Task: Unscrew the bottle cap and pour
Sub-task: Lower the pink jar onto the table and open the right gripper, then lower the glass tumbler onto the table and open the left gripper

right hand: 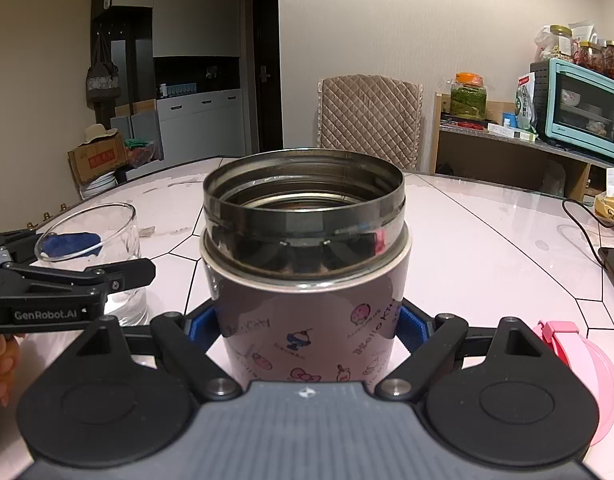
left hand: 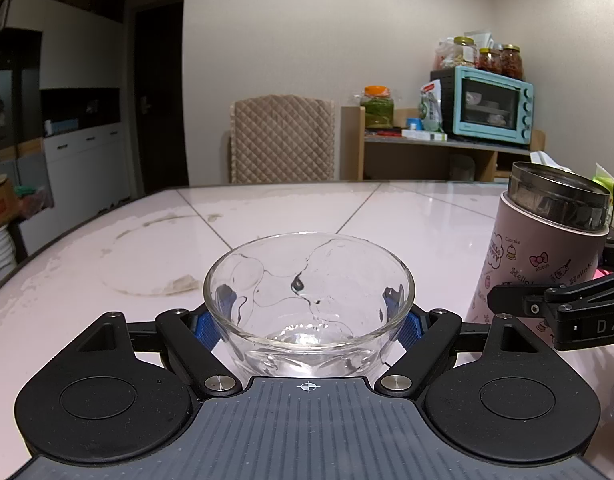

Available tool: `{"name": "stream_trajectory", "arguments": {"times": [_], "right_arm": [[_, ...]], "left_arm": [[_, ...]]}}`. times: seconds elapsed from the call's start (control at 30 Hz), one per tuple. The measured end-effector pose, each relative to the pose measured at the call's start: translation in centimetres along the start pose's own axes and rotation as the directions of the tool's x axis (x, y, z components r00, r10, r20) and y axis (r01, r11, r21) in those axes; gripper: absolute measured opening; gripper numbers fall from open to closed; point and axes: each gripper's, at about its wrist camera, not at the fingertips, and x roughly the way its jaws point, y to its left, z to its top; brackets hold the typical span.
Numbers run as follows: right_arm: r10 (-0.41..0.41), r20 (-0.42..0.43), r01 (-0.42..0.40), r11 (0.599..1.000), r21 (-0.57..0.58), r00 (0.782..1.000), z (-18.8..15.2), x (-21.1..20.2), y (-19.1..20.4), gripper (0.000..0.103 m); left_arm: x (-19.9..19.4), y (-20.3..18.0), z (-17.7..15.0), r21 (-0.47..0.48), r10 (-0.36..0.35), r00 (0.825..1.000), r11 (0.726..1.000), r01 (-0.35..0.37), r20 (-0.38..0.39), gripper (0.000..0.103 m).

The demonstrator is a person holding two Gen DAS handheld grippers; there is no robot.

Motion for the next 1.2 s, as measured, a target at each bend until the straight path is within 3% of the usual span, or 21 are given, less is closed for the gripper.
{"name": "stream_trajectory", "arguments": {"times": [0.37,0.67,1.07,1.2], "right_arm": [[0.004,-0.02,-0.004,1.0,-0.018,1.0,-0.4,-0.1,-0.5,0.098],[0.002,-0.03,-0.002,1.0,-0.002,1.0,-1.1,-0.4,-1.2,0.101],[0.0,-0.038,0.001,1.0,0.028,0.999,-2.1,-0.6,-1.9,0.102],[-0.003,-0.034,0.005,0.999,0.04,0.999,-2.3,-0.9,-2.1,0.103]], "left_arm": [[-0.2,0.5,-0.3,0.001,-0.004,1.0,1.0,0.004,0.0,0.086],[-0.2,0.2,0.0,0.008,-0.006,1.0,1.0,0.006,0.0,0.086],[-0.5,-0.2,-0.1,0.022,-0.019,1.0,1.0,0.019,-0.009,0.094],[-0.7,-0.2,-0.2,0.022,-0.016,1.0,1.0,0.016,-0.01,0.101]]}}
